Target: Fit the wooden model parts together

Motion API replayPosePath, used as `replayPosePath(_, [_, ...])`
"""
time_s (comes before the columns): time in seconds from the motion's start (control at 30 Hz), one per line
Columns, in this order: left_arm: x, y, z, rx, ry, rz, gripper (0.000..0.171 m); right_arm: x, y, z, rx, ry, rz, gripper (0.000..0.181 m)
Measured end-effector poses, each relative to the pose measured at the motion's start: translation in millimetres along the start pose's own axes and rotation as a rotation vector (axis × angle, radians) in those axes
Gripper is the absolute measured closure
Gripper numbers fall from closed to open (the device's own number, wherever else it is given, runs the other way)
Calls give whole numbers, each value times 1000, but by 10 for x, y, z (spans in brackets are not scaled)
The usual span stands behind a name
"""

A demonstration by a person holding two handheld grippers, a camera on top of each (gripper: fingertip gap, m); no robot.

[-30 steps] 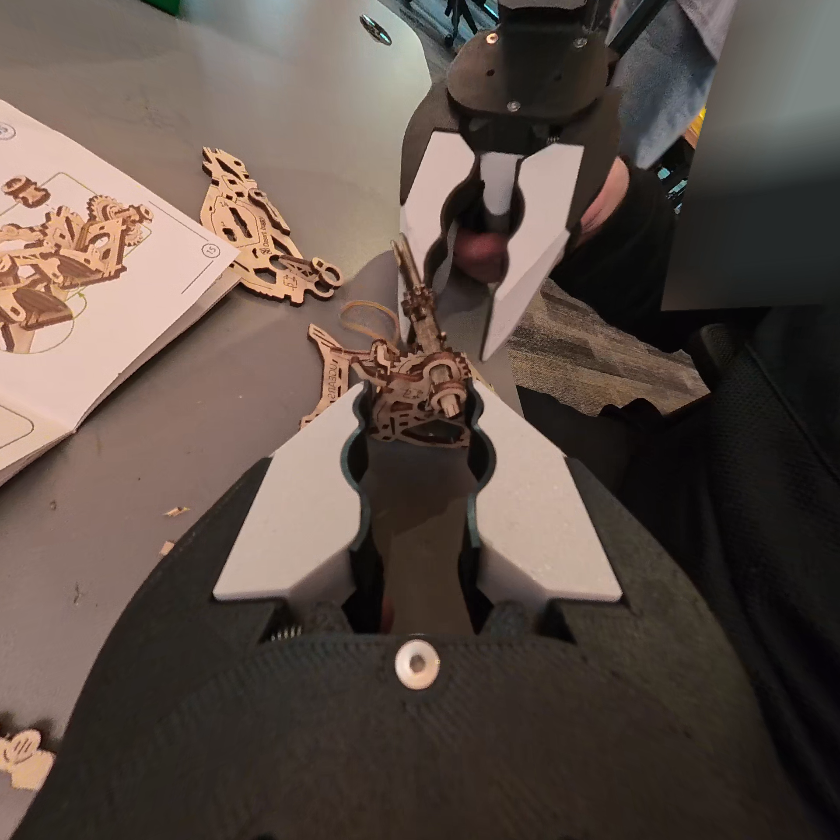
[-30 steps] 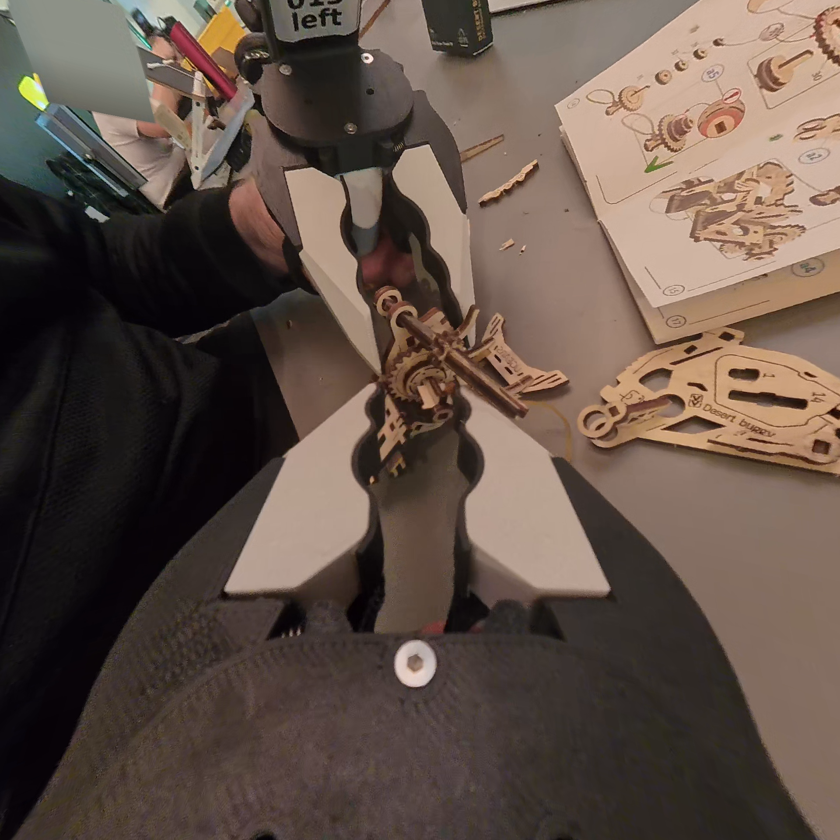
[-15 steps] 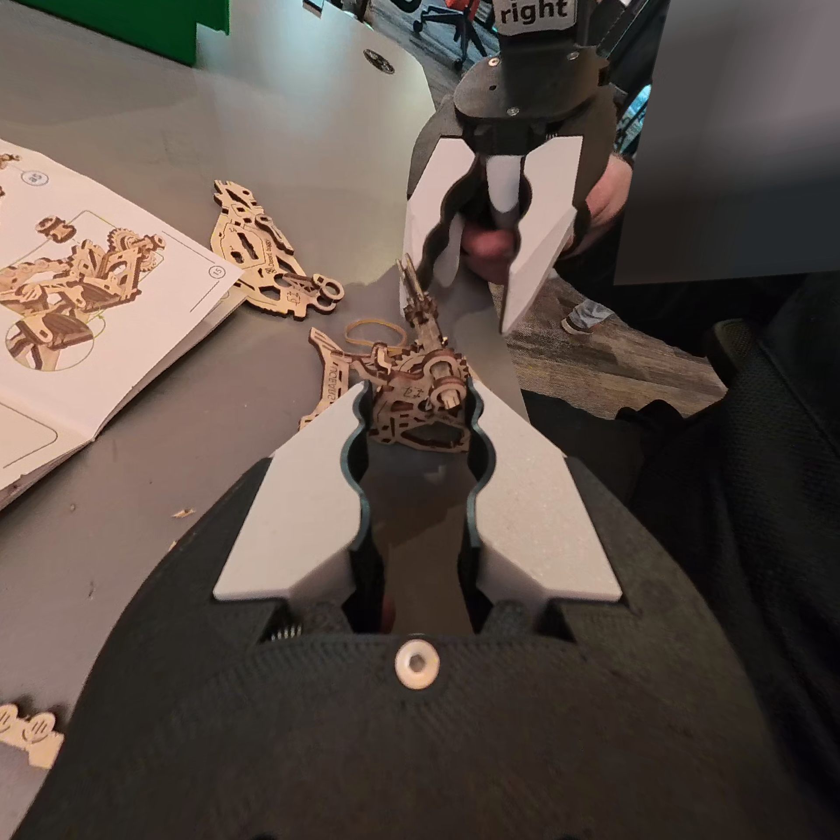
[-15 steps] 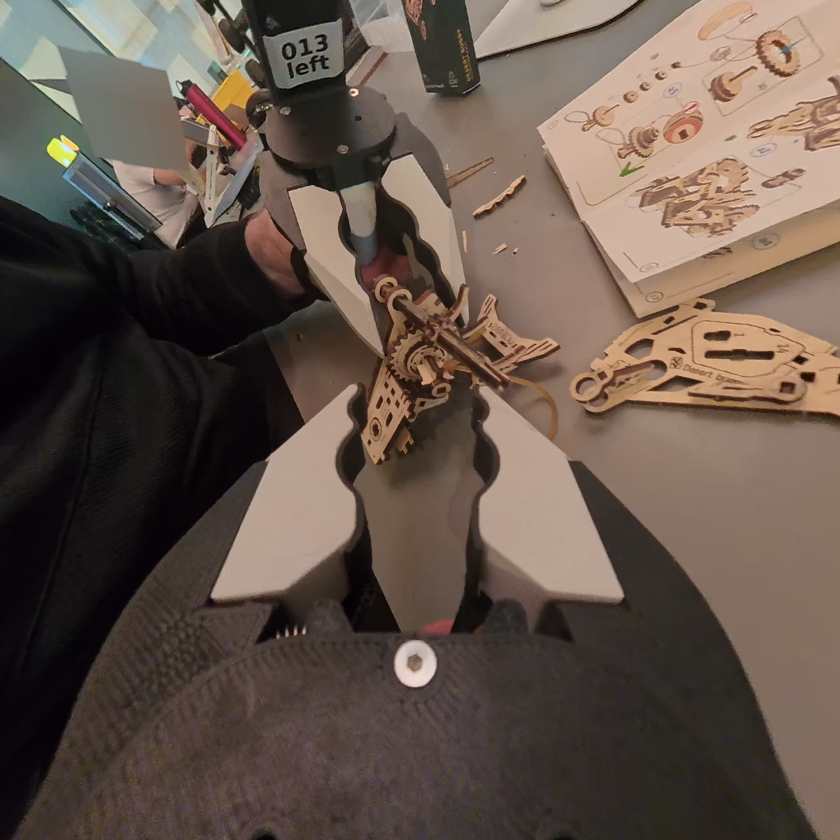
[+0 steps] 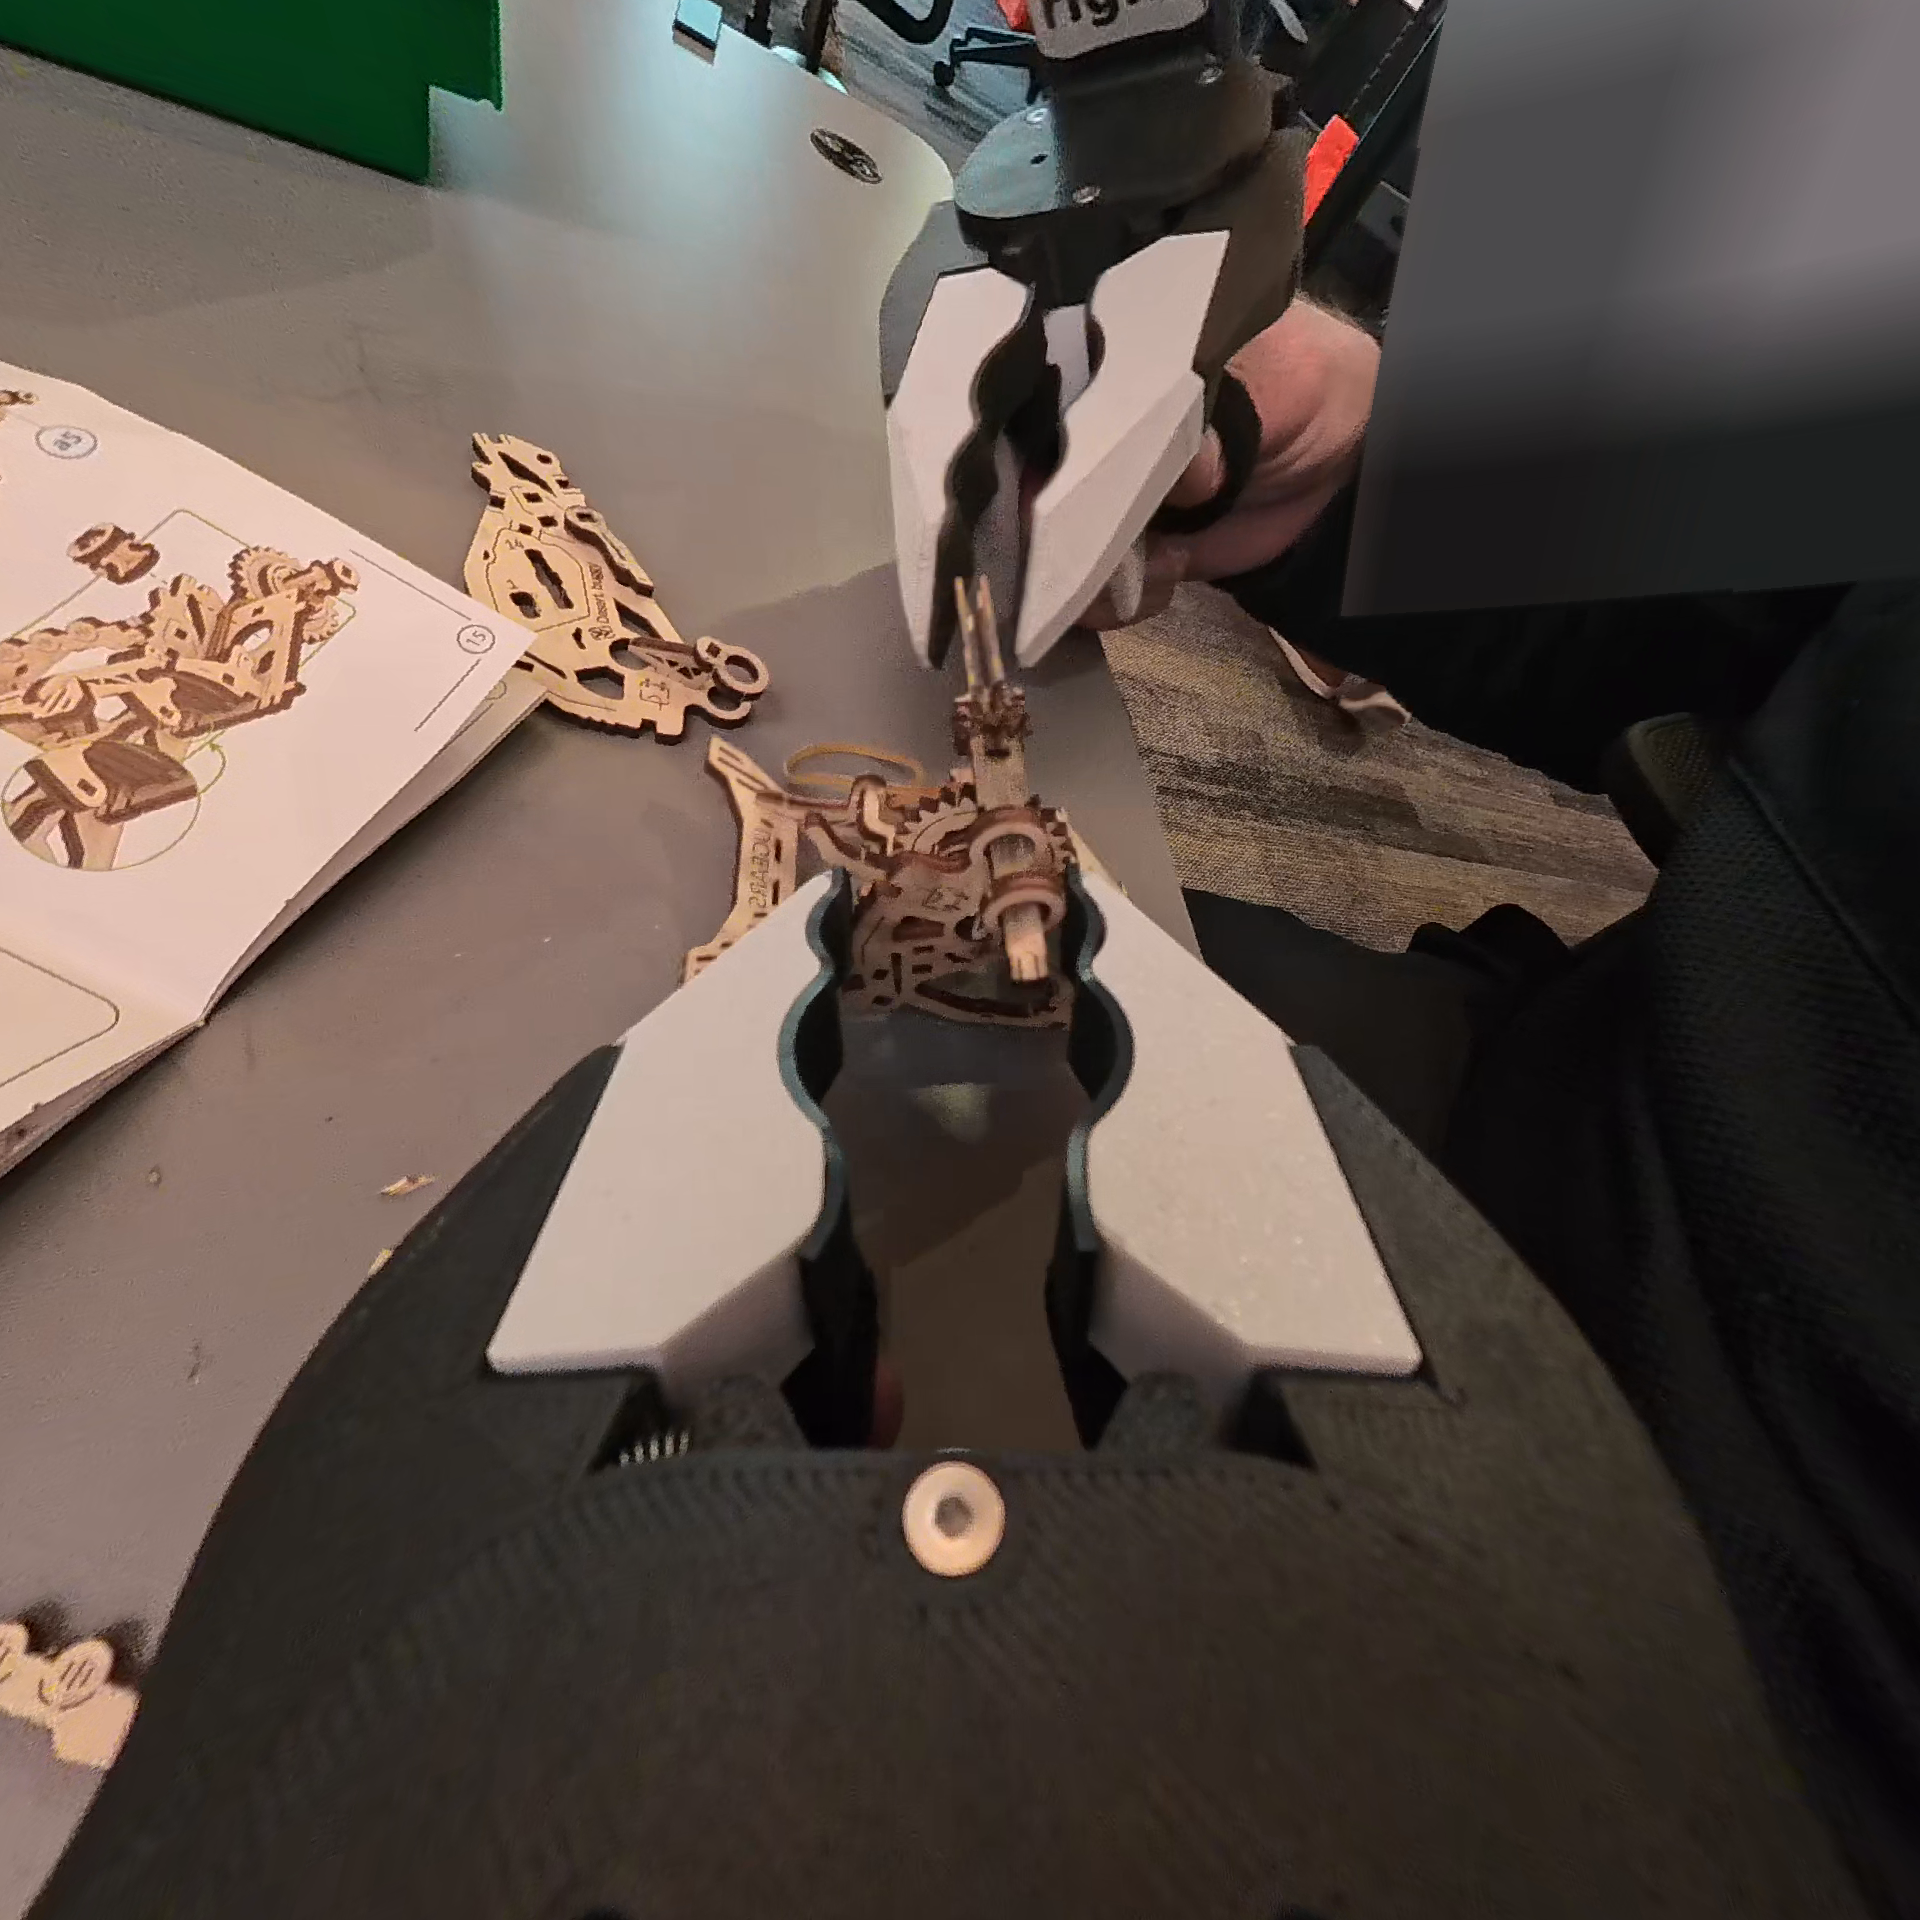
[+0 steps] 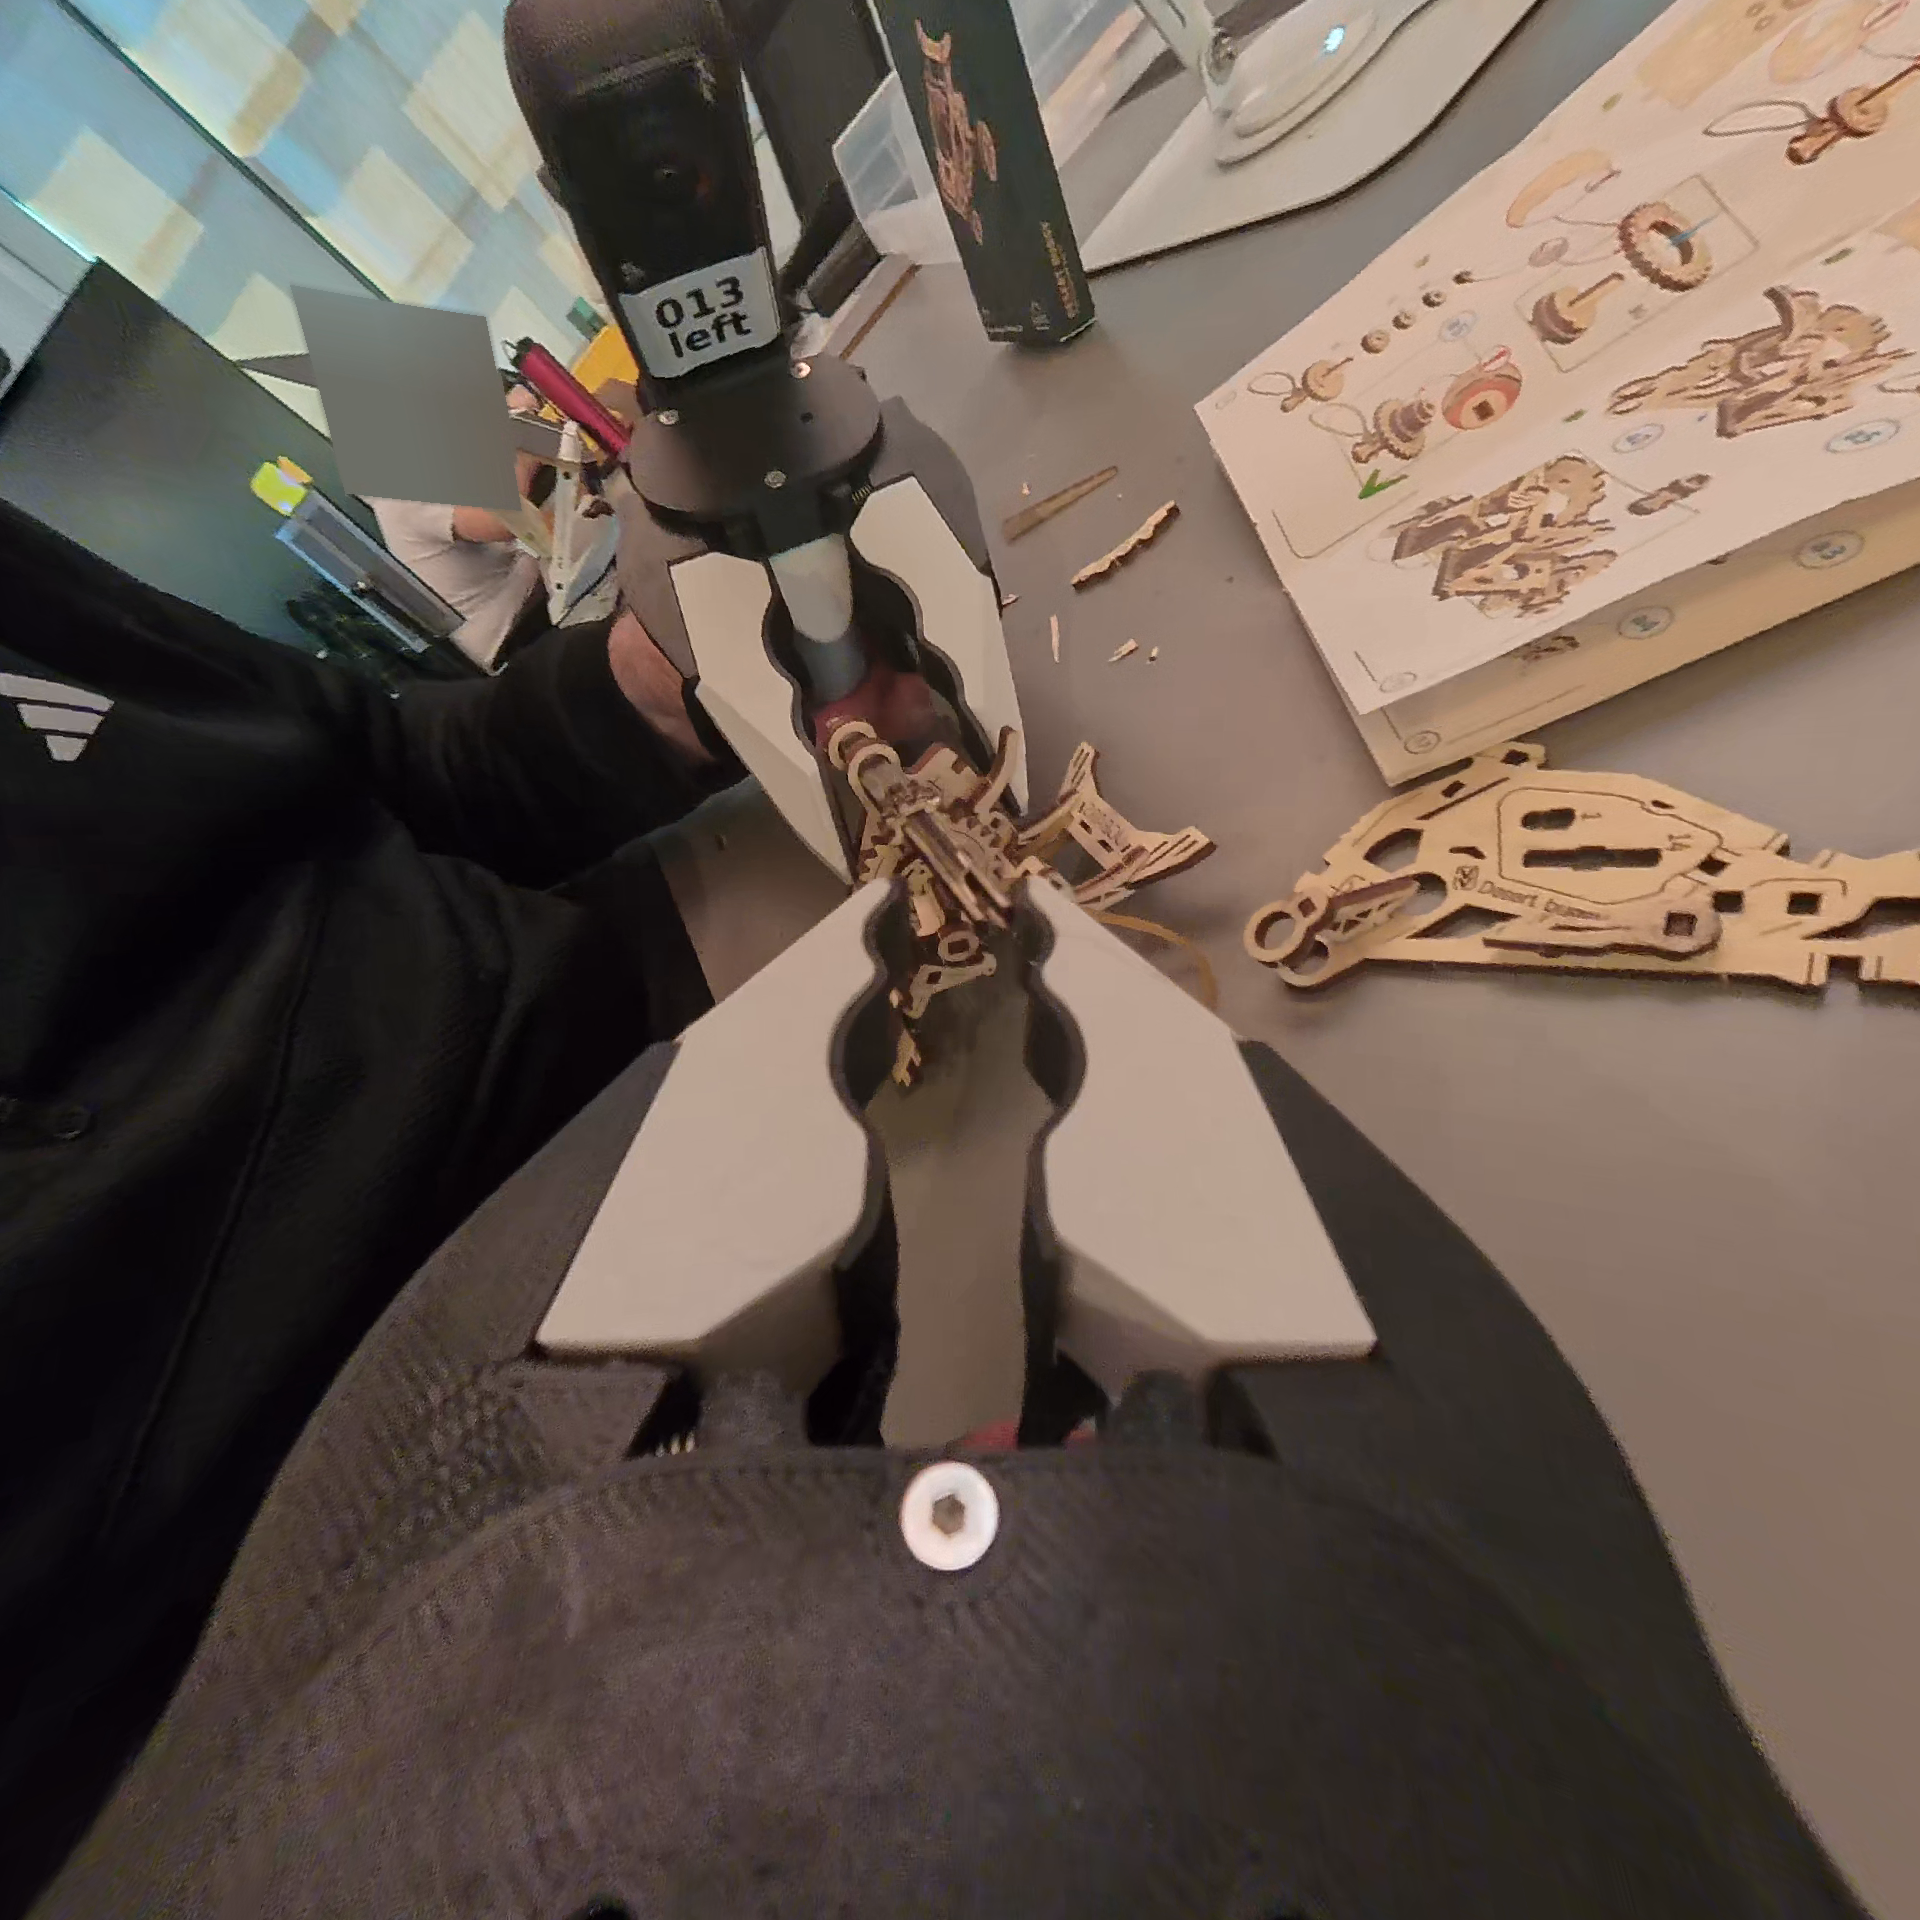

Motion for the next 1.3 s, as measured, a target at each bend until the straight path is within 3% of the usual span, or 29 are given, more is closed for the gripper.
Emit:
replayPosePath(0.23, [-11,-3,-4,-1,7,-10,134,-8,-27,9,-21,-56,7,177])
replayPosePath(0.7, [-17,-7,10,-18,22,-13,134,-27,6,-5,-11,-48,50,176])
replayPosePath(0.77, [-16,-6,15,-22,24,-10,134,-8,24,6,-41,-16,94,175])
replayPosePath(0.93, [-15,-4,32,-40,33,-3,134,-50,-61,50,-110,-24,59,150])
replayPosePath(1.13, [-3,0,28,-37,38,8,134,74,-90,43,-198,-22,156,166])
replayPosePath(1.3, [-1,1,26,-36,46,12,134,171,-69,30,-258,7,251,155])
Point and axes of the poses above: each gripper's, where its closed fingertips meet, x out along the fingers, y out of its underside, z = x × y across the jaws, the point moved 9 cm from there along -x, back along the fingers, and after that the axes turned 9 degrees about -y, right-handed, at the moved point
